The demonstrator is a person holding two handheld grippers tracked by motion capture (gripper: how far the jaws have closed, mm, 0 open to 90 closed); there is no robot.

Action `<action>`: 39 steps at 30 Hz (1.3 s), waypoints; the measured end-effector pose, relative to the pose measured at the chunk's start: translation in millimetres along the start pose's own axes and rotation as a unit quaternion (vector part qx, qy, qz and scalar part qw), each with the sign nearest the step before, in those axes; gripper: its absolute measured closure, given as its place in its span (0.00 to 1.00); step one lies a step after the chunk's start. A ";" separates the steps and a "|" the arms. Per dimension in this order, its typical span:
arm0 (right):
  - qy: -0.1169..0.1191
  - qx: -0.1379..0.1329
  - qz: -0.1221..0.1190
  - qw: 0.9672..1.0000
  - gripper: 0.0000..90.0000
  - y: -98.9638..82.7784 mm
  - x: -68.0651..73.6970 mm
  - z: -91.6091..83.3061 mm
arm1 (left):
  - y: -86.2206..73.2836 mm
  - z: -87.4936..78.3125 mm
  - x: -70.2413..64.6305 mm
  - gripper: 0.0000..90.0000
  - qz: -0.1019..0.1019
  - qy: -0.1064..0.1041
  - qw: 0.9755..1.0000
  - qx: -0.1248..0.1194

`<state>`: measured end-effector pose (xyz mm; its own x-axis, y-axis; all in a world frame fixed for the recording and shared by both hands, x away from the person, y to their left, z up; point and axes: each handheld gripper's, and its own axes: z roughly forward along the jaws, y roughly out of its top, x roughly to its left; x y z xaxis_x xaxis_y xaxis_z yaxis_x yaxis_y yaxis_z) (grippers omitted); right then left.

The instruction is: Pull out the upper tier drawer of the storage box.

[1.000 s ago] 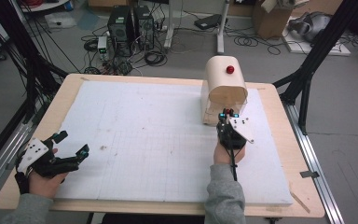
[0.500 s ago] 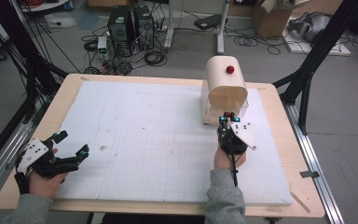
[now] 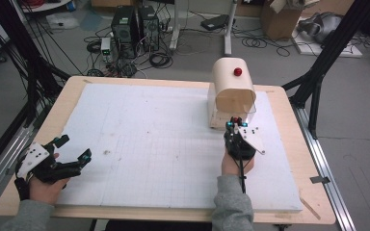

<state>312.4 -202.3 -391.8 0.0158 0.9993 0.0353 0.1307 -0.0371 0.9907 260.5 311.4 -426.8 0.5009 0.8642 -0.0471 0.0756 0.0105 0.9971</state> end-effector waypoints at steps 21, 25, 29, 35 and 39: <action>0.048 0.010 0.009 0.999 0.00 3.8 1.6 -3.6 | 0.7 4.8 -3.3 0.02 0.001 -0.010 1.000 -0.001; 0.056 0.013 -0.004 0.998 0.00 3.7 3.5 -4.1 | 1.8 4.4 -4.1 0.02 0.002 -0.012 1.000 -0.003; 0.097 0.025 0.006 0.995 0.00 5.0 0.0 -5.9 | 2.8 3.9 -5.6 0.02 0.008 -0.013 1.000 -0.003; 0.110 0.043 -0.027 0.993 0.00 4.3 -11.4 -11.3 | 4.6 2.3 -6.6 0.02 0.008 -0.015 1.000 -0.007; 0.137 0.030 -0.030 0.990 0.00 8.4 -29.7 -22.4 | 5.1 2.8 -8.6 0.02 0.015 -0.021 1.000 -0.007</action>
<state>290.8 -232.0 -381.6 -0.2620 0.9649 0.0190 0.1829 0.0303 0.9827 259.0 302.6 -421.4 0.5390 0.8421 -0.0194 0.0485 -0.0081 0.9988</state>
